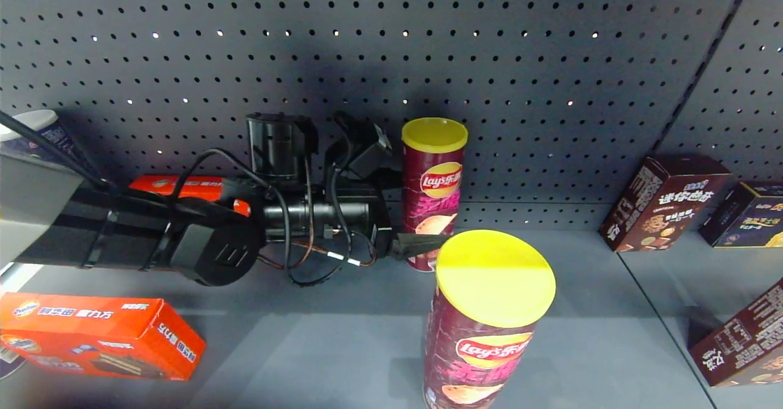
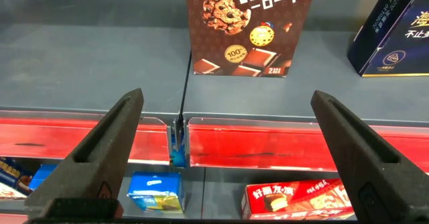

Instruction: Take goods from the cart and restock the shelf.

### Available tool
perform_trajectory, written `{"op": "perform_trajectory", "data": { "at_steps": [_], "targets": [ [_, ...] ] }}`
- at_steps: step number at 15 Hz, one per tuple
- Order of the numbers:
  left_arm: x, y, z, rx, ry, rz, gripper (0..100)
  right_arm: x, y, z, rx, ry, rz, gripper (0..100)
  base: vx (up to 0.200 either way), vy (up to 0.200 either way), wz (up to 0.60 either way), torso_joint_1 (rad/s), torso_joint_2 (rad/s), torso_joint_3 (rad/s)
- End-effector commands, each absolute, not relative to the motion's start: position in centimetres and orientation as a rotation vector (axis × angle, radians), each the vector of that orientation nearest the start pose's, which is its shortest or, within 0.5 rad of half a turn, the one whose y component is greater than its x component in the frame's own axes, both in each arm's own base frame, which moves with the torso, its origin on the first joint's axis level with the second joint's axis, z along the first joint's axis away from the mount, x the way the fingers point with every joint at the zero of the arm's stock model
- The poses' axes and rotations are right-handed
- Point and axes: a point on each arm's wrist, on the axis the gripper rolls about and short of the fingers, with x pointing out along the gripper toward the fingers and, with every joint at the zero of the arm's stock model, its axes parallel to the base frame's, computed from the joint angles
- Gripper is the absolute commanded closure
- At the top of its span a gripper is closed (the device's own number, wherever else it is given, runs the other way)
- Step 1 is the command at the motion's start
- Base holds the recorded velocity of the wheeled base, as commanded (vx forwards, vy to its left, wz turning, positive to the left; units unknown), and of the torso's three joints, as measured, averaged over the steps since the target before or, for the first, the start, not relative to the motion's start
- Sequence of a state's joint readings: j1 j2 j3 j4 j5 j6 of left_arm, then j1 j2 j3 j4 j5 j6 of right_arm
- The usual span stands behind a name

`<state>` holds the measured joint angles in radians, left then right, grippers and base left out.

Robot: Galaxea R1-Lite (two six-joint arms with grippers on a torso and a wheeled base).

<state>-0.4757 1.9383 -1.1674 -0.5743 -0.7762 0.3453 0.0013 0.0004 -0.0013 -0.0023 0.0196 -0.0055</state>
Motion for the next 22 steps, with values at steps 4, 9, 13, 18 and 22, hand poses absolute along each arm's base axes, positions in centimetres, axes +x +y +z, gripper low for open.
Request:
{"op": "perform_trajectory", "data": {
  "at_steps": [4,9,13,18,22],
  "targets": [
    [29.4,-15.6,20.8,0.297,0.0,-1.078,0,-2.3,0.0,7.6,-0.006,-0.003,0.021,0,0.0,0.0,0.0,0.0,0.0,0.0],
    [27.5,-14.7,19.9,0.326,0.083,-0.863,0,-2.3,0.0,7.6,-0.006,-0.003,0.023,0,0.0,0.0,0.0,0.0,0.0,0.0],
    [27.7,-14.8,19.4,0.36,0.12,-0.714,0,-2.3,0.0,7.6,-0.006,-0.005,0.023,0,0.0,0.0,0.0,0.0,0.0,0.0],
    [28.9,-15.7,17.9,0.378,0.175,-0.651,0,-2.3,0.0,7.6,-0.006,-0.005,0.021,0,0.0,0.0,0.0,0.0,0.0,0.0],
    [30.3,-16.3,17.7,0.378,0.17,-0.631,0,-2.3,0.0,7.6,-0.006,-0.005,0.021,0,0.0,0.0,0.0,0.0,0.0,0.0]
  ]
}}
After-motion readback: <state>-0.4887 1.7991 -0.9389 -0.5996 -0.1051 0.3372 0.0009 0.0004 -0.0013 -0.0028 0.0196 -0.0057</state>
